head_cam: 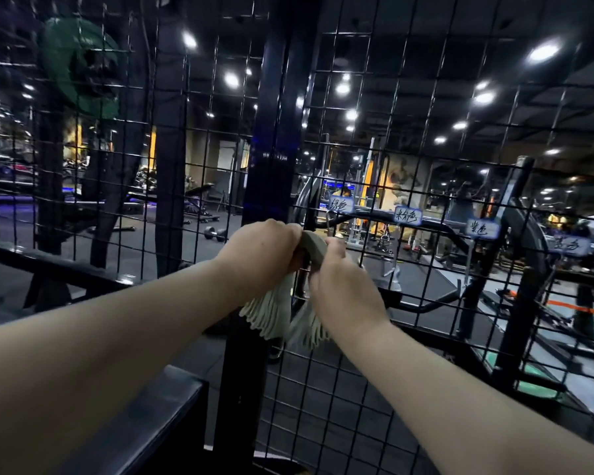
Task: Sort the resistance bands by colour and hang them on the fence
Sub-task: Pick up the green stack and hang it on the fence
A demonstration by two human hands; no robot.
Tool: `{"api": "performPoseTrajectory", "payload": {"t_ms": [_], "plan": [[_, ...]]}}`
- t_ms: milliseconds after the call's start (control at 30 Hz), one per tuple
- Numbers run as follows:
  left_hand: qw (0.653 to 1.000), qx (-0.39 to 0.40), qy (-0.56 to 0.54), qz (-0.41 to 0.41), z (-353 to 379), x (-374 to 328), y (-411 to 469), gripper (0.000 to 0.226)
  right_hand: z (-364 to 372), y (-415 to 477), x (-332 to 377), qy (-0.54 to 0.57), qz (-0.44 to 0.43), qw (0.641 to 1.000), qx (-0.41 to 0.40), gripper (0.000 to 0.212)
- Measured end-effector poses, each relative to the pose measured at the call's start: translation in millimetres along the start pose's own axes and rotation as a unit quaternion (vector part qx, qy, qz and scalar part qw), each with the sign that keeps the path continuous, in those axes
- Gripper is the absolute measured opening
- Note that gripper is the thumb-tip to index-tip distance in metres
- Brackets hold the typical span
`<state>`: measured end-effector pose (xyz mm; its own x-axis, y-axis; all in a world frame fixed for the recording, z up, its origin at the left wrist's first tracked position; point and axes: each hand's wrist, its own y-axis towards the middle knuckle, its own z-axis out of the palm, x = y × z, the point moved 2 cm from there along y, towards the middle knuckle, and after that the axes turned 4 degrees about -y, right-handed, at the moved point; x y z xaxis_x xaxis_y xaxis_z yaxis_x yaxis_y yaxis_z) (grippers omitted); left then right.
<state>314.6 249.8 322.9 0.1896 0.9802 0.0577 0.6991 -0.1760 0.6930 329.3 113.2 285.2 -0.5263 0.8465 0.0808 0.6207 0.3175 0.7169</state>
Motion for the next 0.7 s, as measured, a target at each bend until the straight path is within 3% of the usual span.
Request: {"api": "performPoseTrajectory", "payload": {"t_ms": [100, 300, 700], "plan": [[1.0, 0.01, -0.016, 0.003, 2, 8, 14, 0.017, -9, 21, -2, -0.08, -0.047, 0.996, 0.002, 0.018], [0.999, 0.023, -0.011, -0.023, 7, 14, 44, 0.013, -16, 55, -2, -0.184, -0.068, 0.98, 0.039, 0.025], [0.998, 0.017, -0.041, -0.049, 31, 10, 61, 0.008, -8, 65, -16, -0.144, -0.034, 0.987, 0.06, 0.01]]}}
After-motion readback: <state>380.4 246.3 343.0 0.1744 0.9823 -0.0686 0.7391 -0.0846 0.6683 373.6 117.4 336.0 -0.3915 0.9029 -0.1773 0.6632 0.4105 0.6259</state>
